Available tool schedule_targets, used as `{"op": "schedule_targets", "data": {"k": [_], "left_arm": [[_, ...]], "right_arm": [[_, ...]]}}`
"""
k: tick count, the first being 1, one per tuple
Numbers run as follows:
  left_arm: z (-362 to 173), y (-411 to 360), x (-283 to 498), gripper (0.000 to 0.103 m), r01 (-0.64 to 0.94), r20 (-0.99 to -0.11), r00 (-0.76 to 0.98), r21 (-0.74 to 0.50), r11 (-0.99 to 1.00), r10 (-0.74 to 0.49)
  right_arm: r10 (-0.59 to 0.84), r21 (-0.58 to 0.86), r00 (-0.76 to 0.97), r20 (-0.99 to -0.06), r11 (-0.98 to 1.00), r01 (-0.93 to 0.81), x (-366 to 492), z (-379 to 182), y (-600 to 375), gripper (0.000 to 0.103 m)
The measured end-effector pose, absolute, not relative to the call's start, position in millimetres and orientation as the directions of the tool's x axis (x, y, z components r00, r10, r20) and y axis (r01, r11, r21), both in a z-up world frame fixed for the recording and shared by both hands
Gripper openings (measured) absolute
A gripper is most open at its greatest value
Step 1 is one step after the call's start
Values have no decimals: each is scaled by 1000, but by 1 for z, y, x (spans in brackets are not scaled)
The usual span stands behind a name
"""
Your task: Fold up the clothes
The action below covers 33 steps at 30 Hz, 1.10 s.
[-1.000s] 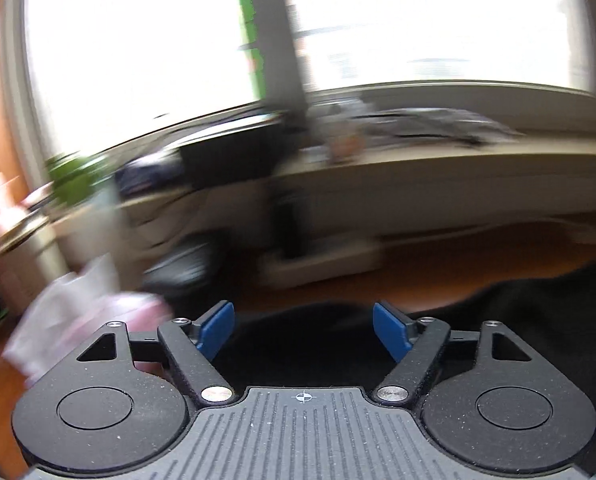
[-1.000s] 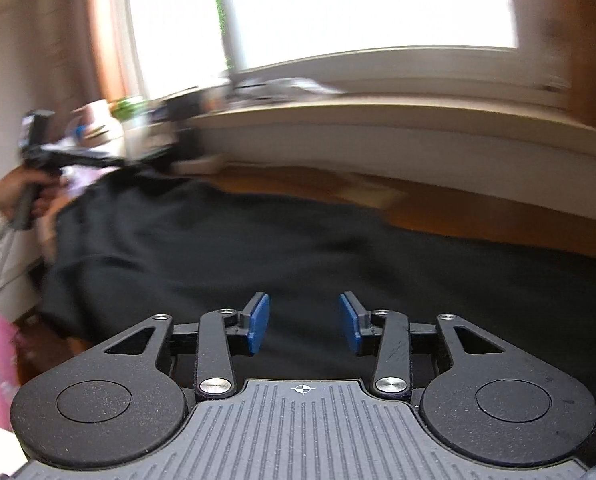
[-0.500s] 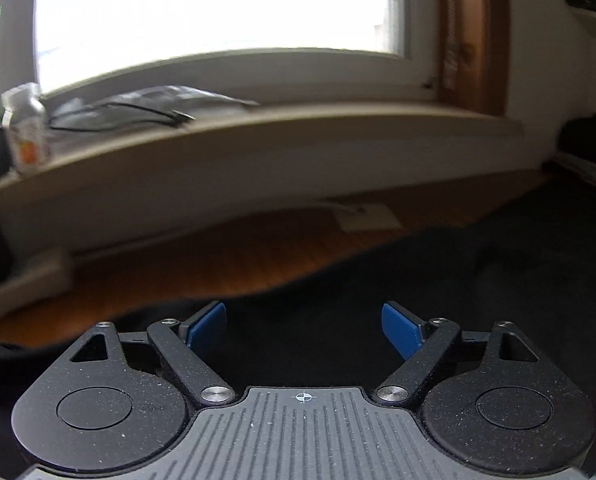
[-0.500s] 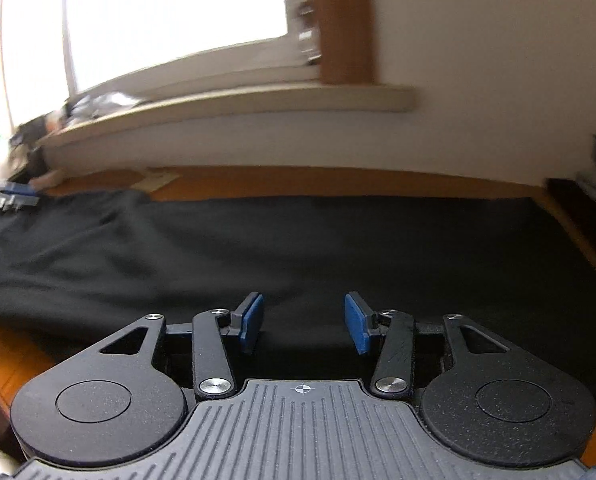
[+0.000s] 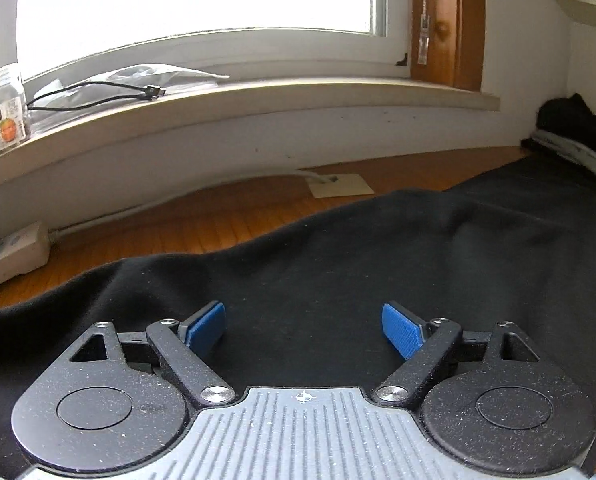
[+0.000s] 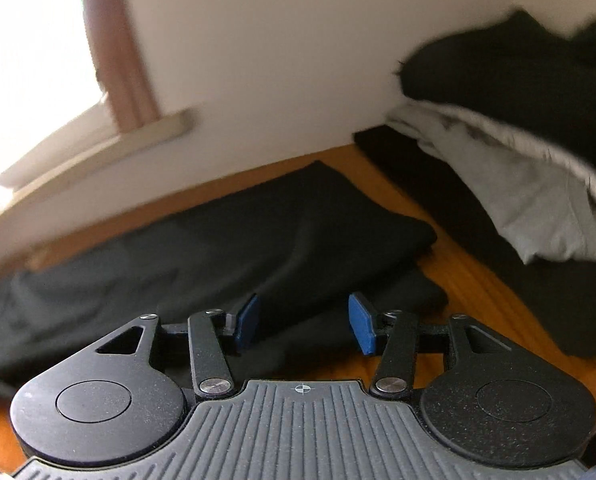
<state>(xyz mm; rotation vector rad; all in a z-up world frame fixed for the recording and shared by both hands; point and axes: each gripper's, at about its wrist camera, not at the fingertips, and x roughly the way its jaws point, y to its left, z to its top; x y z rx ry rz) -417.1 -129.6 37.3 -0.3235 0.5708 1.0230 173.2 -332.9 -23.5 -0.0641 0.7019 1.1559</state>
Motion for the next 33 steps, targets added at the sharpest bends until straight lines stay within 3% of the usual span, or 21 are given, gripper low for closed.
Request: {"op": "schedule_targets", "data": {"k": [7, 8, 10, 11, 20, 22, 25, 26, 28, 31, 33], "left_arm": [[38, -127, -429, 88, -888, -574, 405, -61, 456, 712], [38, -127, -429, 88, -888, -574, 405, -61, 457, 711], [38, -127, -428, 88, -886, -576, 406, -59, 459, 710], [38, -127, -428, 88, -887, -575, 405, -58, 459, 711], [38, -128, -432, 88, -888, -565, 416, -83, 453, 712], [38, -128, -432, 89, -887, -565, 417, -83, 454, 712], [37, -127, -428, 89, -879, -577, 423, -73, 472, 699], [37, -127, -426, 89, -878, -581, 419, -63, 475, 698], [36, -129, -421, 91, -876, -584, 409, -36, 481, 701], [37, -135, -415, 101, -872, -570, 395, 13, 489, 720], [41, -143, -411, 101, -871, -545, 389, 43, 489, 742]], "right_arm": [[788, 318, 291, -543, 514, -797, 196, -28, -304, 50], [786, 310, 295, -543, 515, -799, 196, -28, -300, 46], [788, 274, 307, -533, 505, -819, 194, -25, -293, 10], [795, 255, 316, -518, 497, -830, 193, -20, -290, 3], [849, 119, 461, -256, 501, -857, 176, 76, -322, 2], [817, 120, 493, -301, 545, -830, 183, 67, -336, 1], [720, 83, 511, -469, 612, -786, 204, 29, -333, 2], [698, 85, 507, -506, 625, -776, 210, 19, -334, 8], [698, 90, 495, -517, 620, -779, 211, 13, -336, 16], [728, 89, 465, -504, 579, -810, 201, 10, -333, 25], [775, 102, 412, -480, 515, -851, 185, 10, -330, 41]]}}
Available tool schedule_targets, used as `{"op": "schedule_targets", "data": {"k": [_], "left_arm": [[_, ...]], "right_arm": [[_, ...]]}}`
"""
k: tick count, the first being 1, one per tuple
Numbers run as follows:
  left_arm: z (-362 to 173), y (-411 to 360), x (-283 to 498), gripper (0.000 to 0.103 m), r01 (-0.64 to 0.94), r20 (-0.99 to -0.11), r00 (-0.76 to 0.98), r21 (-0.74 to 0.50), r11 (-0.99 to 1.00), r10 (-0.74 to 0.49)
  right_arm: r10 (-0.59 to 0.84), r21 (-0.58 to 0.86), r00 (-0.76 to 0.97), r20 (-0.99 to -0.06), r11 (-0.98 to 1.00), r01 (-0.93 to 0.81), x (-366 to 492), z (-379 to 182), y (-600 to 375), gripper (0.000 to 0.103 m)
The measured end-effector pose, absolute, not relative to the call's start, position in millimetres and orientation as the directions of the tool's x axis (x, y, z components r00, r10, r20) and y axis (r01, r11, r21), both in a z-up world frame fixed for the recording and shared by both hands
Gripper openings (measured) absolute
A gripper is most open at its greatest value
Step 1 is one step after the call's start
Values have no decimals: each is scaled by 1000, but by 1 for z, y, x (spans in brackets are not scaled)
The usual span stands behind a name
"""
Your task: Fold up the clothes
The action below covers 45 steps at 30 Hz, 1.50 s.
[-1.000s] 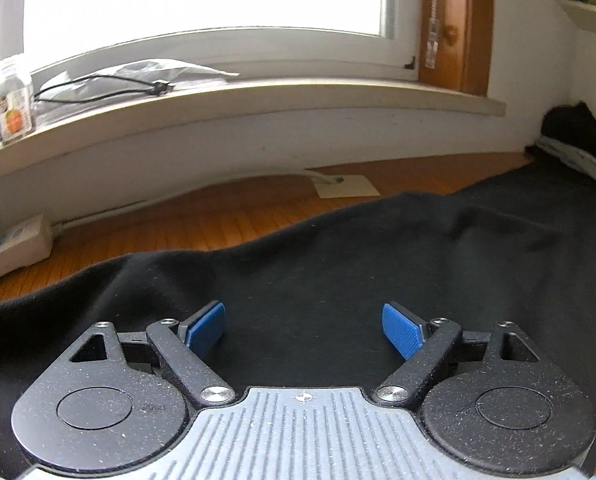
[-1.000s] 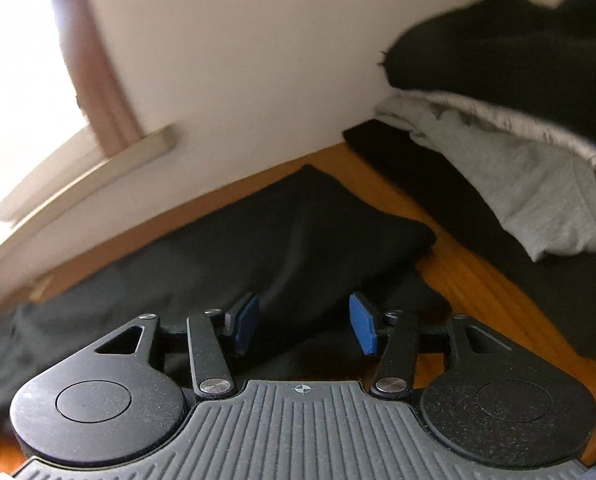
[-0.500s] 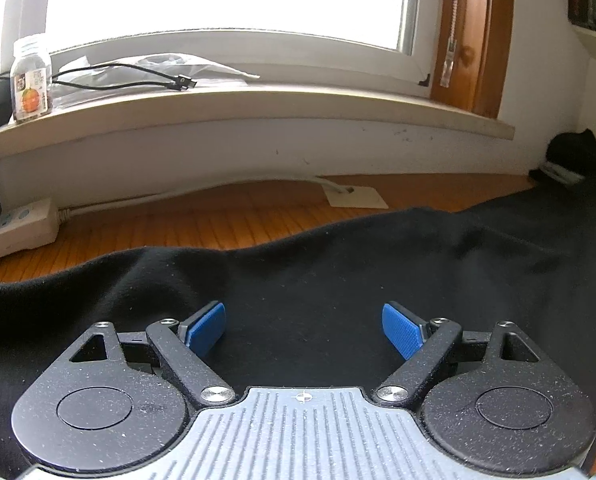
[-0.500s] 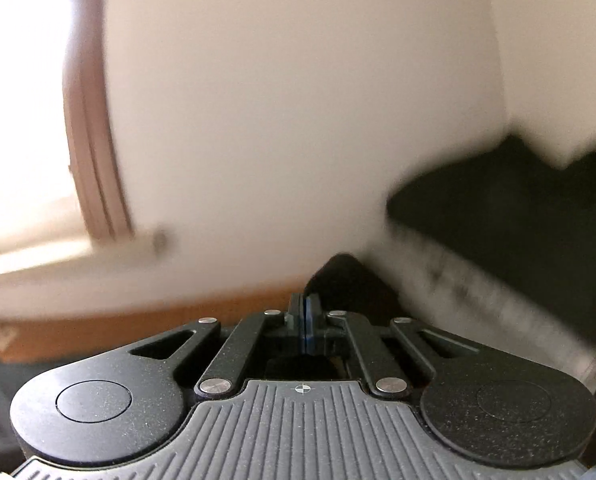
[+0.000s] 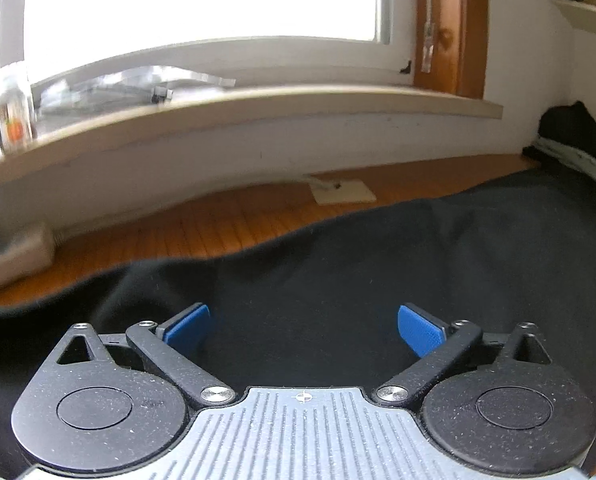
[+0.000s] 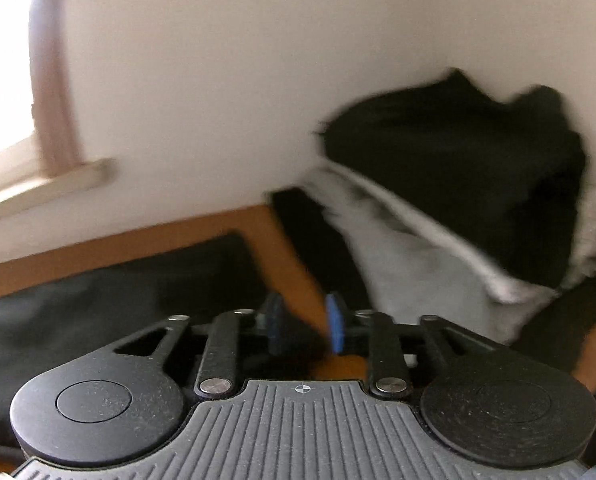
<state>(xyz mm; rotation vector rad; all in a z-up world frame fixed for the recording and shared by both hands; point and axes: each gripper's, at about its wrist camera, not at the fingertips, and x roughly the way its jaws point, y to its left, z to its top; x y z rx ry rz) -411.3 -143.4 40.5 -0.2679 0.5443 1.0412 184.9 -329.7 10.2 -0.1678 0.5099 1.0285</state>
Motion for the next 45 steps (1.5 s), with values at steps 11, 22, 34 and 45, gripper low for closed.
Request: {"op": "schedule_targets", "data": {"k": [11, 22, 34, 45], "left_arm": [[65, -225, -367, 39, -833, -534, 406, 117, 540, 742], [46, -286, -329, 70, -699, -602, 414, 270, 662, 683], [35, -299, -321, 61, -628, -623, 409, 338, 701, 667], [80, -260, -360, 6, -723, -555, 522, 115, 681, 648]], "right_arm": [[867, 109, -34, -496, 23, -994, 28, -5, -274, 45], [793, 85, -334, -509, -339, -937, -111, -2, -246, 46], [767, 28, -393, -507, -441, -897, -162, 12, -258, 52], [748, 40, -448, -489, -494, -869, -173, 17, -265, 52]]}}
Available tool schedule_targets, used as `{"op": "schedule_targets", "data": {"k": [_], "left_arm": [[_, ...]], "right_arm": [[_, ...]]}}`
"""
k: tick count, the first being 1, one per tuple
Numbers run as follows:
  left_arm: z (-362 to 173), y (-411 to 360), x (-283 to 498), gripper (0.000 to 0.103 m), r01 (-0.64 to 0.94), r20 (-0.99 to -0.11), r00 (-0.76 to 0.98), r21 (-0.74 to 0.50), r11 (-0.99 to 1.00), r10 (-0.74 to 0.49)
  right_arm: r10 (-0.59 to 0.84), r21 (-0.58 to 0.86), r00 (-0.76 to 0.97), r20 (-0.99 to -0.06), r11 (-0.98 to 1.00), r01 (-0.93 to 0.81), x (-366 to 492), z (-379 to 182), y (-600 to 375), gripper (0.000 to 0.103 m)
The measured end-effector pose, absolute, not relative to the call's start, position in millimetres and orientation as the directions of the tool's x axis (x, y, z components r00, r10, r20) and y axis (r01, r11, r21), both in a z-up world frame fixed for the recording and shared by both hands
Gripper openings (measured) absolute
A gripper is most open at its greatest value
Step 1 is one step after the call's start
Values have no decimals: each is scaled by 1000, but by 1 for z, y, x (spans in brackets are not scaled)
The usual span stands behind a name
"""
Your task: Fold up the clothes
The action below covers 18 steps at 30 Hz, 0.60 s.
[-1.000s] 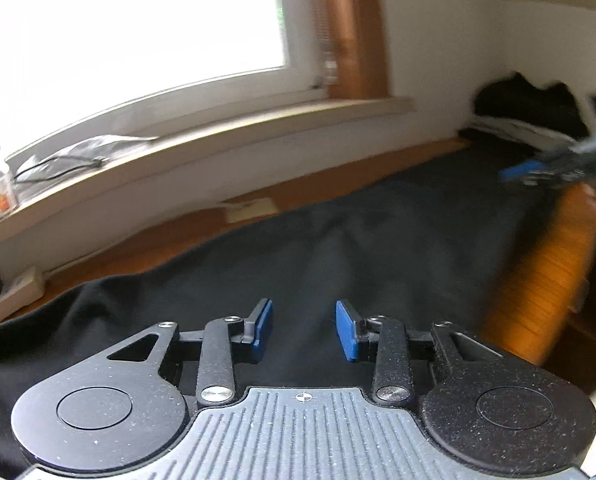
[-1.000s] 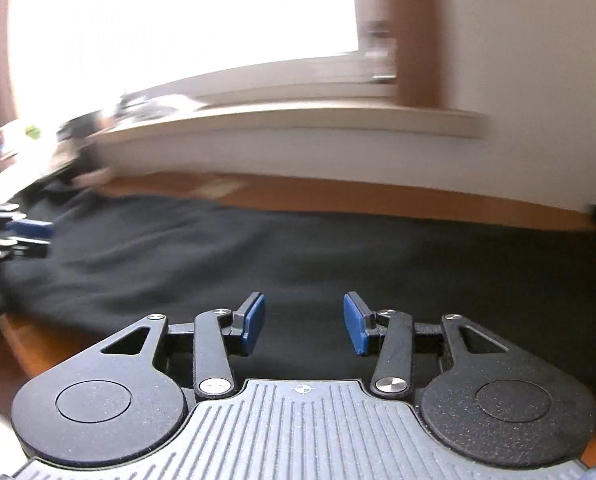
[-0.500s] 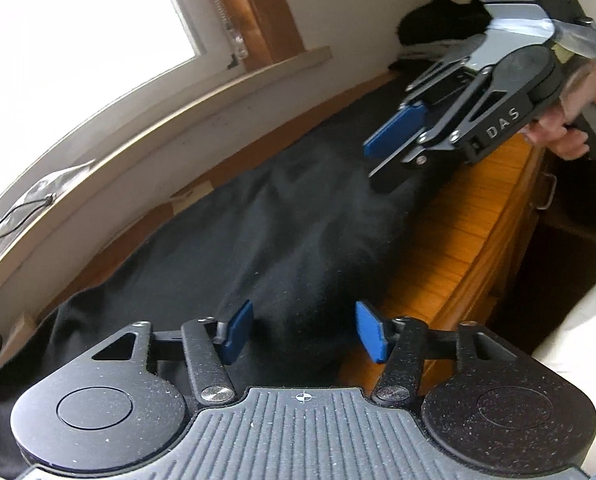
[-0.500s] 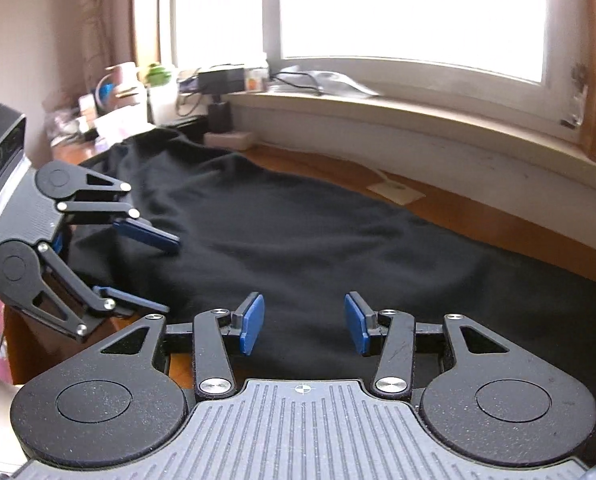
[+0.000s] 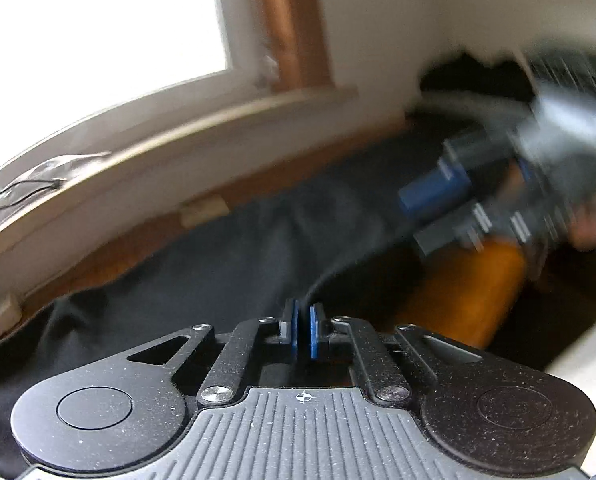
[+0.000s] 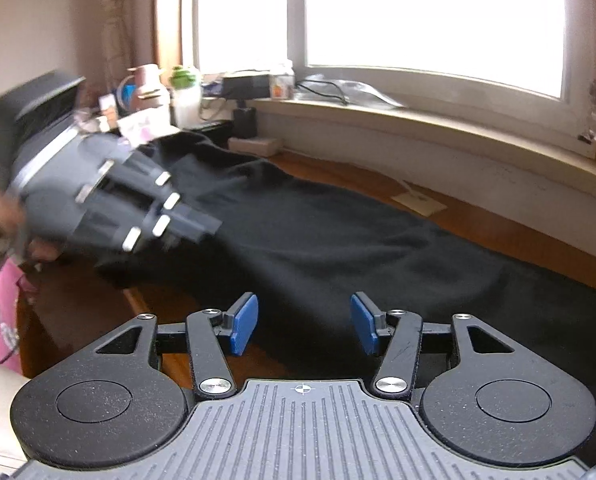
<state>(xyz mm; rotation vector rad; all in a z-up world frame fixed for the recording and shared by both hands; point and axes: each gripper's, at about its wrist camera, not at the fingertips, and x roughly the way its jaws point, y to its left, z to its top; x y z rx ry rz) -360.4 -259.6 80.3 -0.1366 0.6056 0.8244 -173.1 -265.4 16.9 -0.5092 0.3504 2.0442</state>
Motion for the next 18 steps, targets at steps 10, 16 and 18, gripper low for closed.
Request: {"op": "schedule_targets", "data": {"k": [10, 16, 18], "left_arm": [[86, -190, -364, 4, -745, -607, 500, 62, 664, 618], [81, -171, -382, 8, -748, -625, 539, -45, 662, 565], [83, -172, -392, 8, -750, -615, 552, -72, 658, 563]], "right_arm": [[615, 51, -536, -579, -628, -776, -220, 0, -232, 41], [579, 9, -559, -594, -689, -724, -259, -6, -212, 43], [572, -5, -570, -590, -708, -706, -266, -4, -213, 42]]}}
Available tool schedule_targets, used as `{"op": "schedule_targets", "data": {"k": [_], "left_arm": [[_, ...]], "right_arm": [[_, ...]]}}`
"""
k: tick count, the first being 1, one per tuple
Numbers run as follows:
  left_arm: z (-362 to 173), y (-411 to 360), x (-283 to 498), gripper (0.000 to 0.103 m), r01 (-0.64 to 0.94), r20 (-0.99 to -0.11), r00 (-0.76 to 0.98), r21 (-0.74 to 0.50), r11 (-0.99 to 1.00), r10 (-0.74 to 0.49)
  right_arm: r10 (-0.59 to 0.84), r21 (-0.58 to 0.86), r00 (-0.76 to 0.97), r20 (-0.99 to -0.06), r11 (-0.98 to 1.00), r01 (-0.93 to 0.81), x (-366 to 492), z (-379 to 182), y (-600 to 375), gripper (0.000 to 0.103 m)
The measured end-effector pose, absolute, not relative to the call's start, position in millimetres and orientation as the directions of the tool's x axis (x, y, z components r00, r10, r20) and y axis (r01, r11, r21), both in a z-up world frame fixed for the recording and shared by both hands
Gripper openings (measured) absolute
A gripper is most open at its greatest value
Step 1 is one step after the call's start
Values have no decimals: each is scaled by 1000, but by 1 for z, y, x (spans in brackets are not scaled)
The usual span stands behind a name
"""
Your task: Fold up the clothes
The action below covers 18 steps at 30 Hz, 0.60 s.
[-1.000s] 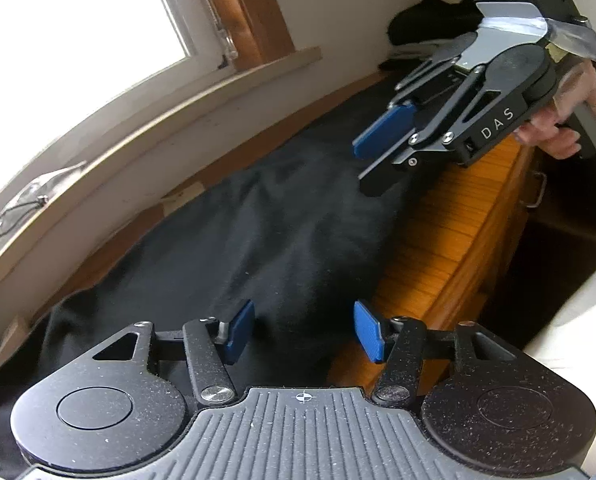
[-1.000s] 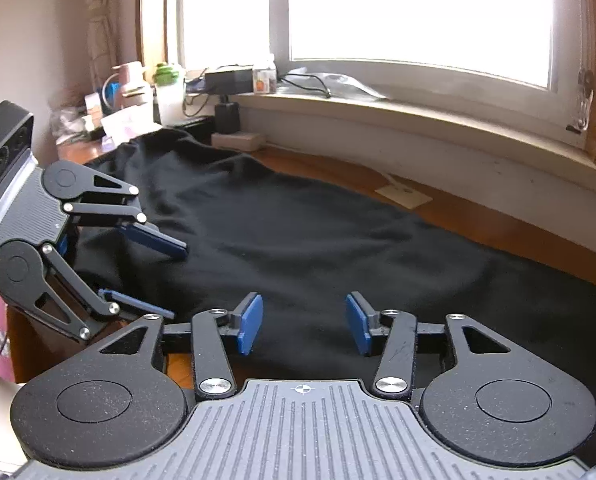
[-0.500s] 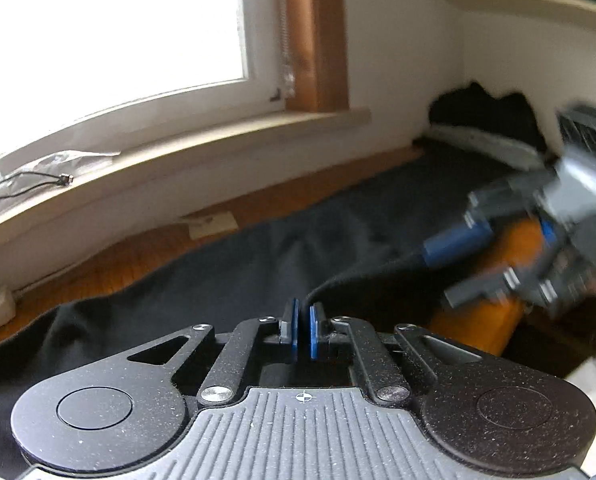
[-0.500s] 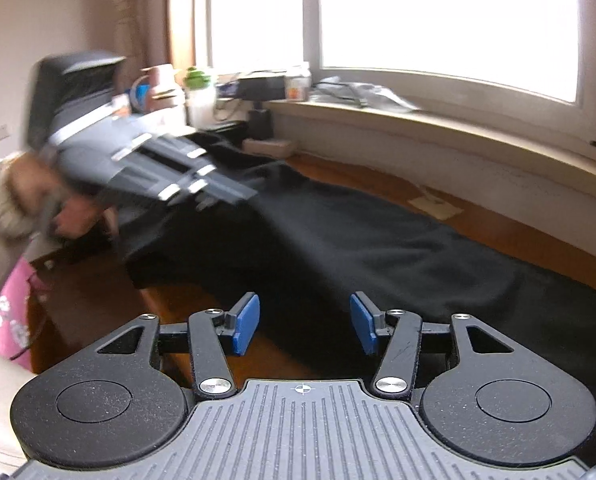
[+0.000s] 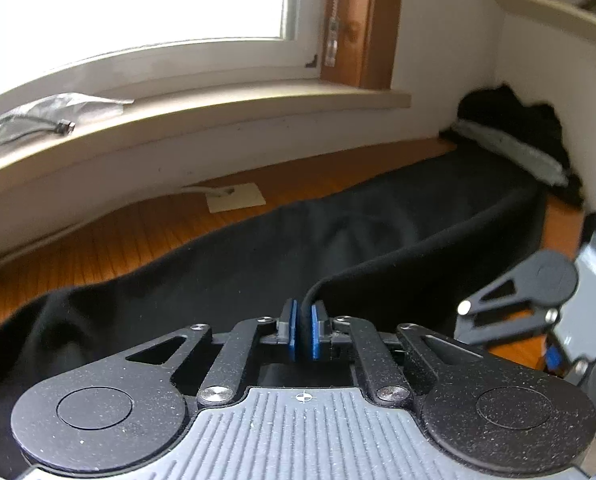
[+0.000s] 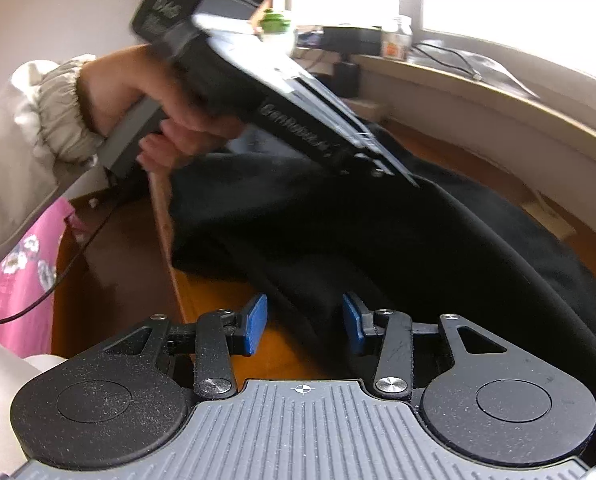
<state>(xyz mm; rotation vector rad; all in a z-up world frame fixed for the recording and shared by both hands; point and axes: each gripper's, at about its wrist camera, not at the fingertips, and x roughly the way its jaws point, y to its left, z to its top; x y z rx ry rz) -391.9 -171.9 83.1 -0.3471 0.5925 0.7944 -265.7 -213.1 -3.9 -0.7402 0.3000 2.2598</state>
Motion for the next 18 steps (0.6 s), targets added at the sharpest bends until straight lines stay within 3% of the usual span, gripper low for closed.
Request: {"op": "schedule_targets", "data": {"k": [3, 7, 9, 11, 18], "left_arm": [[84, -176, -402, 8, -764, -608, 544, -76, 641, 577], [83, -189, -416, 19, -795, -596, 512, -58, 603, 618], [82, -201, -423, 21, -813, -583, 493, -44, 580, 646], [83, -209, -429, 33, -836, -568, 454, -5, 549, 687], [100, -166, -461, 32, -933, -529, 256, 86, 351, 809]], "right_arm": [[564, -27, -581, -586, -731, -682, -274, -2, -218, 41], [579, -99, -542, -609, -734, -672, -284, -2, -217, 30], [579, -104, -540, -611, -735, -670, -286, -1, -214, 14], [570, -96, -540, -619, -738, -668, -286, 1, -211, 6], [510, 48, -639, -575, -759, -649, -263, 27, -215, 4]]}}
